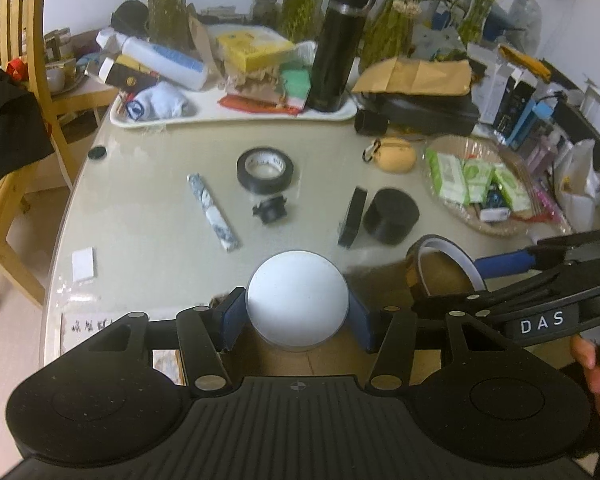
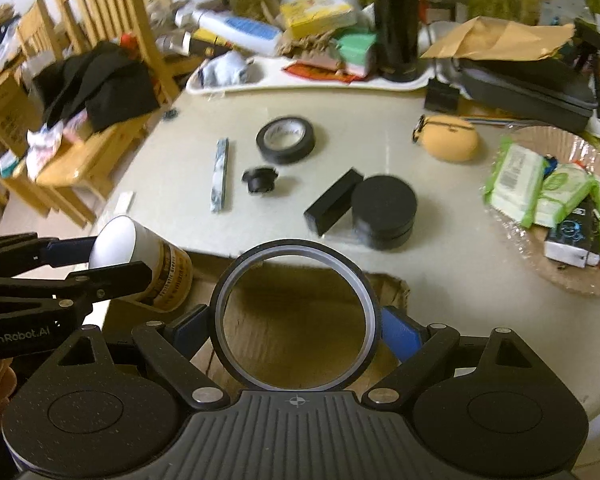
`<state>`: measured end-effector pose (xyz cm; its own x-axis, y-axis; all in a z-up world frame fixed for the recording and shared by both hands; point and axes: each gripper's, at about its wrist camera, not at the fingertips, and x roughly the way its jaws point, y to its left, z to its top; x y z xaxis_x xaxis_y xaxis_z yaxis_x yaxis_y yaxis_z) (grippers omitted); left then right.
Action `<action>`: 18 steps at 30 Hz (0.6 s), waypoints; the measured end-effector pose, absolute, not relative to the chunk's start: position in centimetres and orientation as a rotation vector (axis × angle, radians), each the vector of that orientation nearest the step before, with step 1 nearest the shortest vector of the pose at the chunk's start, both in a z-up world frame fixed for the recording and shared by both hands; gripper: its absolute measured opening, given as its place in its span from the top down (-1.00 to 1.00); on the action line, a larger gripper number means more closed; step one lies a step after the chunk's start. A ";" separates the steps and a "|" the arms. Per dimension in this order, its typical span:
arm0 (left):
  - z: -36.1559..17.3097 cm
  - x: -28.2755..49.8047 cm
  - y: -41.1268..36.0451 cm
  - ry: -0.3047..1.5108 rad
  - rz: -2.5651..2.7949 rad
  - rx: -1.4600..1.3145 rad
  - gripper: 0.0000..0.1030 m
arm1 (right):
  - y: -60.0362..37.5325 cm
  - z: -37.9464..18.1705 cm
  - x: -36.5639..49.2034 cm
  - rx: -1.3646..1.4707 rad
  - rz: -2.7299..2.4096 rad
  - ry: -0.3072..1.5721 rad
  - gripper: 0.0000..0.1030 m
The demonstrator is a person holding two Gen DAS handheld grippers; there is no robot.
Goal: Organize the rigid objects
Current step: 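Carry the white jar into the box and release while right gripper drops tape roll in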
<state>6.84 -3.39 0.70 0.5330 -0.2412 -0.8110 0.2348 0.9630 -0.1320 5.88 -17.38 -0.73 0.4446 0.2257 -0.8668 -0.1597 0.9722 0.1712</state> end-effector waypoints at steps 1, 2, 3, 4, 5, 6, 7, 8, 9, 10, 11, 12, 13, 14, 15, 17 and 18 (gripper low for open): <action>0.4 6.8 -3.4 0.978 -0.283 -0.002 -0.02 | -17.2 -1.0 5.9 0.058 0.240 1.094 -0.77; 0.1 6.8 -3.3 0.988 -0.283 0.001 -0.02 | -17.1 -1.3 5.9 0.049 0.239 1.103 -0.77; -0.2 6.8 -3.2 0.998 -0.283 0.003 -0.02 | -17.0 -1.5 5.9 0.043 0.239 1.108 -0.77; -0.5 6.8 -3.2 1.006 -0.284 0.004 -0.02 | -16.9 -1.7 5.9 0.037 0.242 1.114 -0.77; -0.7 6.9 -3.1 1.015 -0.283 0.006 -0.02 | -16.8 -1.8 5.9 0.032 0.246 1.117 -0.77; -0.9 6.8 -3.1 1.020 -0.282 0.008 -0.02 | -16.7 -1.9 5.9 0.026 0.250 1.120 -0.77; -0.9 6.8 -3.1 1.024 -0.281 0.010 -0.02 | -16.6 -2.0 5.9 0.020 0.253 1.122 -0.77; -1.0 6.9 -3.0 1.029 -0.278 0.012 -0.02 | -16.4 -2.2 5.9 0.011 0.255 1.126 -0.77; -1.1 6.9 -3.0 1.032 -0.277 0.013 -0.02 | -16.3 -2.3 5.9 0.005 0.256 1.128 -0.77; -1.1 6.9 -3.0 1.033 -0.277 0.013 -0.02 | -16.2 -2.4 5.9 -0.001 0.257 1.130 -0.77; -1.1 6.9 -2.9 1.035 -0.276 0.012 -0.02 | -16.2 -2.5 5.8 -0.007 0.259 1.132 -0.77; -1.2 6.9 -3.0 1.037 -0.274 0.012 -0.02 | -16.1 -2.5 5.9 -0.011 0.259 1.133 -0.77; -1.2 7.0 -3.0 1.037 -0.273 0.012 -0.02 | -16.1 -2.5 5.9 -0.012 0.259 1.133 -0.77; -1.2 6.9 -3.0 1.037 -0.272 0.011 -0.02 | -16.2 -2.5 5.9 -0.012 0.258 1.133 -0.77; -1.2 7.0 -3.0 1.038 -0.271 0.011 -0.02 | -16.2 -2.5 5.9 -0.011 0.258 1.133 -0.77; -1.2 7.0 -3.0 1.038 -0.270 0.007 -0.03 | -16.4 -2.6 6.0 0.005 0.267 1.138 -0.78; -1.2 7.1 -2.9 1.039 -0.267 0.000 -0.04 | -16.4 -2.6 6.1 0.023 0.278 1.146 -0.79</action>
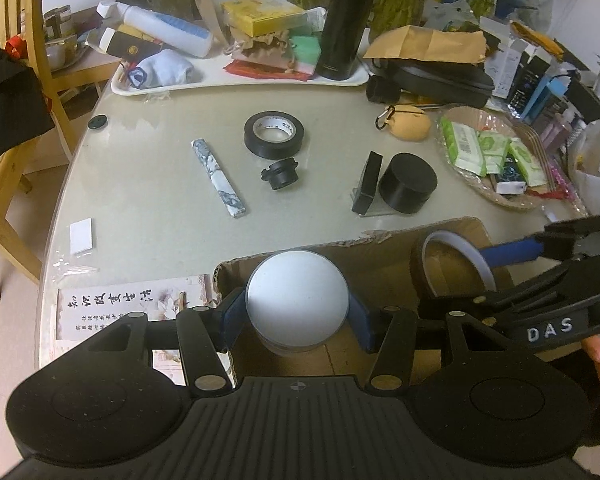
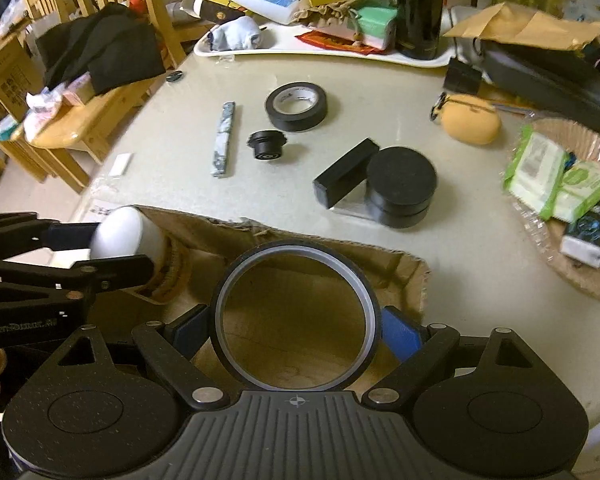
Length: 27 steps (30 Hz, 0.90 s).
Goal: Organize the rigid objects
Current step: 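Carry the white jar into the box and release while right gripper drops tape roll in, then move the right gripper over the black round container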
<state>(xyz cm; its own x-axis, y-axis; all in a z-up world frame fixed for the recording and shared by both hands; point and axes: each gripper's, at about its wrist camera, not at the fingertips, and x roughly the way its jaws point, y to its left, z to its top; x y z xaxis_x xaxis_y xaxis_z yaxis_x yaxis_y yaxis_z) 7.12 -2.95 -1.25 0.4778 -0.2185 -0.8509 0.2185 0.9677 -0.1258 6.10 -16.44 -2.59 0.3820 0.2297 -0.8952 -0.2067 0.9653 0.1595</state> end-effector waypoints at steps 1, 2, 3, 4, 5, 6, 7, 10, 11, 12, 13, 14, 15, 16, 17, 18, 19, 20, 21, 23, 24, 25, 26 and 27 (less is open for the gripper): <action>-1.3 7.2 -2.9 1.043 -0.260 -0.011 -0.04 | -16.5 -2.6 6.1 0.035 0.285 1.154 -0.83; -1.3 7.2 -2.7 1.040 -0.257 -0.023 -0.04 | -16.6 -2.6 6.2 0.038 0.286 1.158 -0.95; -1.2 7.3 -2.6 1.031 -0.253 -0.035 -0.04 | -16.5 -2.6 6.1 0.033 0.285 1.155 -1.00; -1.0 7.2 -2.5 1.016 -0.250 -0.042 -0.05 | -16.5 -2.6 6.0 0.025 0.283 1.152 -1.00; -0.7 7.3 -2.4 1.001 -0.247 -0.046 -0.06 | -16.5 -2.6 6.1 0.020 0.280 1.153 -1.00; -0.5 7.3 -2.3 0.993 -0.242 -0.049 -0.16 | -16.5 -2.6 6.1 0.020 0.276 1.154 -1.00; -0.4 7.4 -2.2 0.989 -0.239 -0.055 -0.35 | -16.6 -2.6 6.1 0.023 0.272 1.155 -1.00; -0.3 7.4 -2.1 0.973 -0.231 -0.080 -0.40 | -16.9 -2.5 6.1 0.034 0.268 1.149 -1.00; -0.3 7.5 -2.1 0.974 -0.229 -0.081 -0.40 | -17.0 -2.4 6.1 0.038 0.269 1.144 -1.00; -0.3 7.5 -2.1 0.976 -0.224 -0.078 -0.40 | -17.0 -2.2 6.1 0.043 0.272 1.137 -1.00; -0.4 7.6 -2.1 0.979 -0.218 -0.076 -0.40 | -17.0 -2.1 6.1 0.047 0.273 1.131 -1.00; -0.4 7.7 -2.1 0.982 -0.213 -0.075 -0.40 | -17.1 -2.0 6.1 0.052 0.273 1.124 -1.00; -0.5 7.7 -2.1 0.987 -0.207 -0.077 -0.41 | -17.1 -1.9 6.2 0.058 0.273 1.117 -1.00; -0.6 7.8 -2.0 0.991 -0.203 -0.081 -0.41 | -17.1 -1.8 6.2 0.065 0.272 1.111 -1.00; -0.6 7.8 -1.9 0.993 -0.200 -0.084 -0.41 | -17.2 -1.7 6.3 0.070 0.269 1.107 -1.00; -0.6 7.7 -1.8 0.993 -0.198 -0.087 -0.41 | -17.2 -1.6 6.3 0.073 0.264 1.103 -1.00; -0.6 7.7 -1.8 0.992 -0.196 -0.087 -0.41 | -17.3 -1.5 6.4 0.075 0.259 1.098 -1.00; -0.6 7.7 -1.8 0.992 -0.196 -0.085 -0.41 | -17.4 -1.5 6.4 0.078 0.253 1.093 -1.00; -0.5 7.7 -1.9 0.990 -0.195 -0.083 -0.41 | -17.5 -1.5 6.5 0.080 0.246 1.089 -1.00; -0.5 7.7 -1.9 0.982 -0.197 -0.087 -0.41 | -17.7 -1.5 6.6 0.086 0.236 1.083 -1.00; -0.4 7.6 -1.9 0.977 -0.199 -0.088 -0.41 | -17.8 -1.4 6.7 0.090 0.232 1.078 -1.00; -0.4 7.6 -1.9 0.971 -0.199 -0.089 -0.41 | -18.0 -1.4 6.7 0.094 0.226 1.074 -1.00; -0.3 7.6 -2.0 0.962 -0.193 -0.087 -0.41 | -18.1 -1.4 6.8 0.095 0.218 1.071 -1.00; -0.2 7.6 -2.0 0.951 -0.184 -0.083 -0.41 | -18.2 -1.4 6.8 0.095 0.213 1.066 -1.00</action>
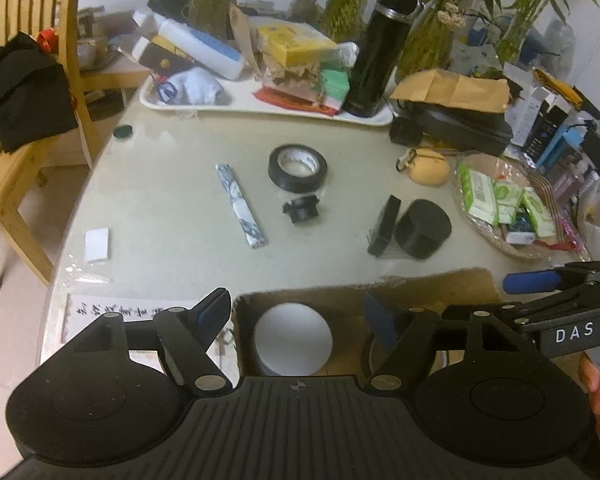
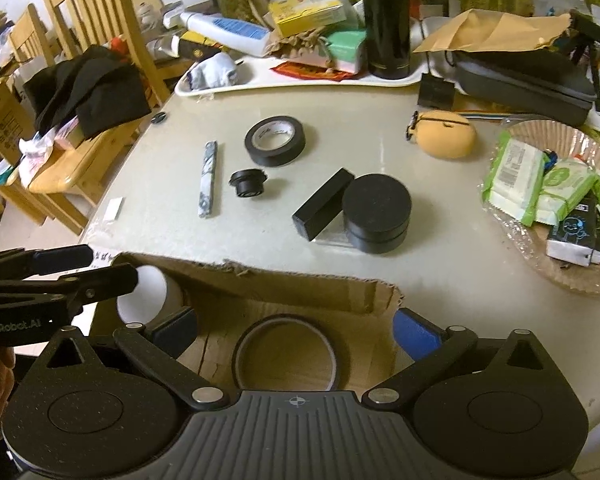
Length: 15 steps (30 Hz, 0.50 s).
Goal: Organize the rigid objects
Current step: 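Move the right gripper over the black round container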
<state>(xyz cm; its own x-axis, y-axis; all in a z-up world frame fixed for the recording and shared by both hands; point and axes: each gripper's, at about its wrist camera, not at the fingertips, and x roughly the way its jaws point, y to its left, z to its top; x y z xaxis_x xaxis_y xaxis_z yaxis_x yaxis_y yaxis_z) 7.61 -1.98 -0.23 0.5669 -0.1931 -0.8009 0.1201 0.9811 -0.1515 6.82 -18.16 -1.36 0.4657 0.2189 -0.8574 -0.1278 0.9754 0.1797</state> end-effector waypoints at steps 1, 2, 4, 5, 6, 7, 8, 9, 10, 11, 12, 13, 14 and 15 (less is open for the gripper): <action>-0.1 7.6 -2.0 0.936 -0.175 -0.077 -0.41 | -18.2 -1.3 6.9 0.095 0.210 1.059 -1.00; 0.0 7.5 -2.1 0.920 -0.166 -0.070 -0.41 | -18.3 -1.3 6.9 0.096 0.205 1.054 -1.00; 0.3 7.4 -2.1 0.885 -0.153 -0.069 -0.41 | -18.5 -1.2 6.9 0.098 0.200 1.046 -1.00; 0.4 7.3 -2.0 0.867 -0.149 -0.073 -0.41 | -18.6 -1.2 6.9 0.098 0.197 1.041 -1.00; 0.5 7.4 -2.0 0.855 -0.146 -0.075 -0.42 | -18.6 -1.2 6.9 0.097 0.192 1.036 -1.00; 0.6 7.4 -2.0 0.845 -0.142 -0.078 -0.42 | -18.7 -1.1 7.0 0.094 0.186 1.033 -1.00; 0.7 7.4 -1.9 0.837 -0.140 -0.081 -0.42 | -18.8 -1.0 7.0 0.092 0.181 1.028 -1.00; 0.7 7.4 -1.9 0.831 -0.139 -0.083 -0.42 | -18.9 -0.9 7.0 0.093 0.173 1.022 -1.00; 0.7 7.5 -1.9 0.827 -0.139 -0.085 -0.43 | -19.0 -0.9 7.1 0.095 0.168 1.015 -1.00; 0.7 7.4 -1.9 0.822 -0.140 -0.085 -0.44 | -19.1 -0.8 7.1 0.095 0.163 1.008 -1.00; 0.7 7.3 -1.9 0.810 -0.144 -0.088 -0.45 | -19.2 -0.8 7.2 0.093 0.157 1.002 -1.00; 0.7 7.2 -1.9 0.794 -0.147 -0.090 -0.47 | -19.3 -0.8 7.2 0.090 0.151 0.996 -1.00; 0.7 7.0 -1.9 0.775 -0.149 -0.090 -0.48 | -19.4 -0.8 7.3 0.084 0.145 0.989 -1.00; 0.7 6.9 -2.0 0.761 -0.147 -0.086 -0.51 | -19.4 -0.8 7.4 0.078 0.138 0.983 -1.00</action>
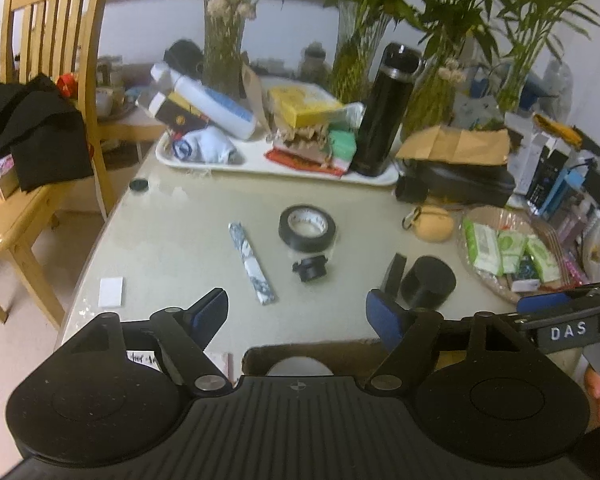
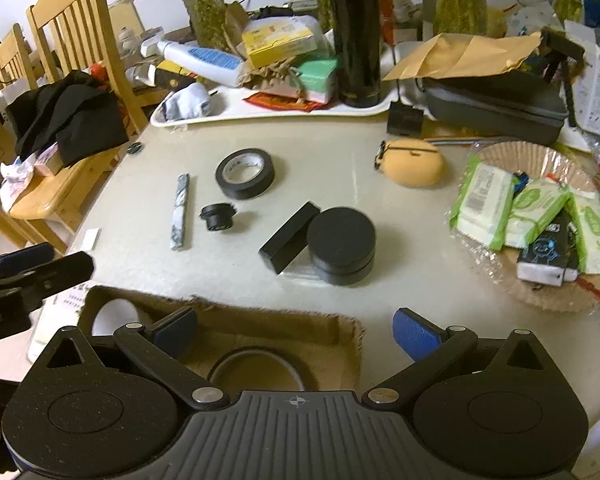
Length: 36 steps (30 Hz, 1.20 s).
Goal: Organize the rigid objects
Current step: 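Move the right gripper over the black round container, then close the right gripper on the black round container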
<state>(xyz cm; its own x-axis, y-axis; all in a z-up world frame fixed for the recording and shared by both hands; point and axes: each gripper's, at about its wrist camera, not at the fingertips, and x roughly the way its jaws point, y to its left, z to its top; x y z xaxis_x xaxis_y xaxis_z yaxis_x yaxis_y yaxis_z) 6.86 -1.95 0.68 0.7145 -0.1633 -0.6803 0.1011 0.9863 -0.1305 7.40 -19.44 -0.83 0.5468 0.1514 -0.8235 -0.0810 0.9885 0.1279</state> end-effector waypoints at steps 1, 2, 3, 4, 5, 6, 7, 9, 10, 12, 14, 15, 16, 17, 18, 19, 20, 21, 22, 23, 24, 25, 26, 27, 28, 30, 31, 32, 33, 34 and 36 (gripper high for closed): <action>0.7 6.8 -2.0 0.754 -0.146 -0.080 -0.56 | -19.5 -0.9 7.6 0.071 0.132 0.976 -1.00; 0.7 6.8 -2.1 0.748 -0.147 -0.075 -0.57 | -19.6 -0.9 7.8 0.062 0.125 0.970 -1.00; 0.7 6.8 -2.1 0.743 -0.149 -0.072 -0.57 | -19.7 -0.9 8.0 0.052 0.116 0.962 -1.00; 0.7 6.8 -2.2 0.738 -0.151 -0.069 -0.59 | -19.8 -1.0 8.2 0.041 0.109 0.954 -1.00; 0.7 6.8 -2.3 0.734 -0.152 -0.065 -0.60 | -19.8 -1.1 8.4 0.029 0.100 0.947 -1.00; 0.7 6.8 -2.3 0.732 -0.154 -0.062 -0.62 | -19.9 -1.1 8.6 0.019 0.095 0.941 -1.00; 0.7 6.8 -2.4 0.728 -0.158 -0.059 -0.63 | -19.9 -1.2 8.7 0.010 0.090 0.935 -1.00; 0.6 6.8 -2.5 0.724 -0.169 -0.052 -0.63 | -20.0 -1.5 9.0 -0.001 0.080 0.933 -1.00; 0.5 6.7 -2.5 0.726 -0.173 -0.047 -0.63 | -20.0 -1.6 9.1 -0.003 0.079 0.933 -1.00; 0.5 6.7 -2.7 0.730 -0.177 -0.038 -0.63 | -20.0 -1.9 9.5 -0.008 0.078 0.930 -1.00; 0.5 6.6 -2.7 0.732 -0.187 -0.033 -0.63 | -19.9 -2.2 9.8 -0.019 0.071 0.929 -1.00; 0.5 6.6 -2.8 0.734 -0.189 -0.032 -0.63 | -19.9 -2.4 10.1 -0.025 0.064 0.931 -0.99; 0.5 6.6 -2.7 0.738 -0.192 -0.031 -0.63 | -19.9 -2.5 10.3 -0.026 0.059 0.932 -0.99; 0.5 6.6 -2.7 0.741 -0.194 -0.031 -0.63 | -19.9 -2.6 10.6 -0.024 0.058 0.934 -0.99; 0.5 6.6 -2.7 0.744 -0.198 -0.031 -0.63 | -20.0 -2.7 10.8 -0.021 0.057 0.937 -0.98; 0.5 6.6 -2.7 0.747 -0.200 -0.031 -0.63 | -20.0 -2.8 11.0 -0.019 0.057 0.937 -0.98; 0.5 6.6 -2.7 0.749 -0.202 -0.029 -0.63 | -20.0 -3.0 11.2 -0.017 0.059 0.937 -0.98; 0.5 6.5 -2.8 0.750 -0.205 -0.027 -0.63 | -20.0 -3.2 11.4 -0.017 0.057 0.939 -0.98; 0.5 6.5 -2.8 0.749 -0.207 -0.024 -0.63 | -20.0 -3.4 11.6 -0.017 0.053 0.944 -0.97; 0.5 6.5 -2.9 0.750 -0.210 -0.020 -0.63 | -20.0 -3.7 11.9 -0.018 0.049 0.952 -0.92; 0.6 6.5 -3.0 0.749 -0.214 -0.016 -0.63 | -20.0 -4.0 12.0 -0.019 0.045 0.957 -0.85; 0.7 6.4 -3.0 0.748 -0.217 -0.013 -0.63 | -20.0 -4.2 12.2 -0.017 0.043 0.963 -0.84; 0.8 6.4 -3.1 0.748 -0.221 -0.008 -0.63 | -20.1 -4.5 12.5 -0.014 0.043 0.967 -0.84; 0.9 6.3 -3.2 0.747 -0.227 -0.001 -0.63 | -20.1 -4.7 12.6 -0.012 0.044 0.966 -0.84; 0.9 6.3 -3.2 0.746 -0.233 0.004 -0.63 | -20.1 -4.8 12.8 -0.012 0.045 0.964 -0.84; 1.0 6.3 -3.3 0.740 -0.239 0.017 -0.63 | -20.1 -4.9 13.2 -0.016 0.049 0.958 -0.83; 1.0 6.3 -3.3 0.740 -0.237 0.022 -0.63 | -20.1 -5.0 13.4 -0.018 0.049 0.956 -0.83; 1.0 6.3 -3.3 0.741 -0.234 0.026 -0.63 | -20.1 -5.1 13.7 -0.018 0.048 0.956 -0.83; 0.9 6.3 -3.4 0.742 -0.233 0.028 -0.63 | -20.1 -5.2 14.0 -0.016 0.049 0.957 -0.83; 0.8 6.3 -3.4 0.745 -0.234 0.031 -0.63 | -20.2 -5.3 14.3 -0.016 0.052 0.959 -0.83; 0.6 6.4 -3.4 0.756 -0.239 0.035 -0.63 | -20.1 -5.8 14.9 -0.026 0.051 0.971 -0.81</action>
